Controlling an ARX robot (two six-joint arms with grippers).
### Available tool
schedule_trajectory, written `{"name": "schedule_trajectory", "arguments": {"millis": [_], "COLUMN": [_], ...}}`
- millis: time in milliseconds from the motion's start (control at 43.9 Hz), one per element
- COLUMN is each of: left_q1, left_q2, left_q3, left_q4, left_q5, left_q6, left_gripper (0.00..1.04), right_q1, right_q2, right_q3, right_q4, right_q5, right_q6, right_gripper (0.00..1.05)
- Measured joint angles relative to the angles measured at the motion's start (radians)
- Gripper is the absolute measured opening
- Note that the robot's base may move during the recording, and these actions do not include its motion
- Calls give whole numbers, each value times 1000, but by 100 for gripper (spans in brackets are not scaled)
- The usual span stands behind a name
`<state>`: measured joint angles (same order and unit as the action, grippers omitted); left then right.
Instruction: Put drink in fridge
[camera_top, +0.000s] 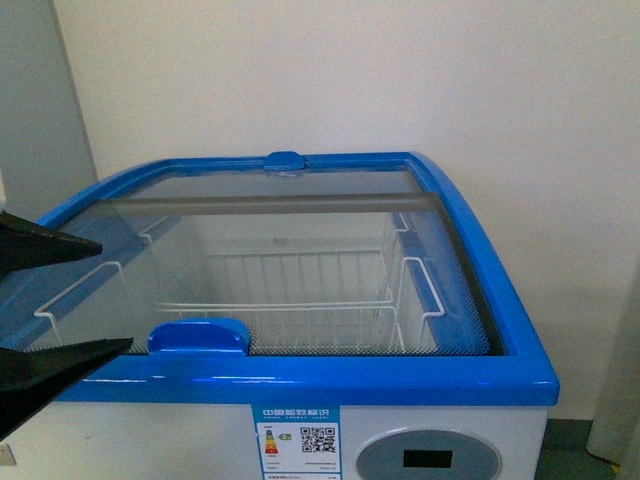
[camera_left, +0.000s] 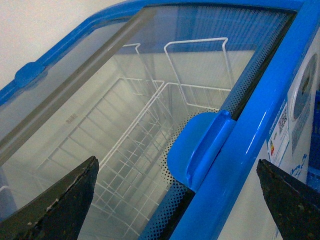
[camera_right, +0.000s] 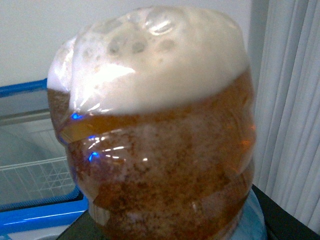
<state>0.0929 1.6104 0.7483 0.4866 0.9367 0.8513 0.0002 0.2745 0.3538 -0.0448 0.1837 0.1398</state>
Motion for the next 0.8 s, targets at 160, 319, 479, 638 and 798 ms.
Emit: {"name": "schedule_trajectory", "arguments": {"millis": [160,319,479,638,798], "left_q1": [-26,-42,-62,-82,-104], "left_q2": [76,127,182,235,279], "left_q3": [43,82,156,238,303], "left_q4": [11,-11,-31,-83,-133], "left_q5": [-20,-47,-79,-92,-93], "left_q6": [30,69,89,102,117], "left_gripper": [97,97,97,97,97], "right_q1": [0,0,0,0,0], "right_q2": [0,0,0,0,0], "right_q3": [0,0,0,0,0], "right_q4": [0,0,0,0,0], "right_q5": [0,0,0,0,0], "right_q6": [0,0,0,0,0], "right_gripper": [45,45,45,45,45]}}
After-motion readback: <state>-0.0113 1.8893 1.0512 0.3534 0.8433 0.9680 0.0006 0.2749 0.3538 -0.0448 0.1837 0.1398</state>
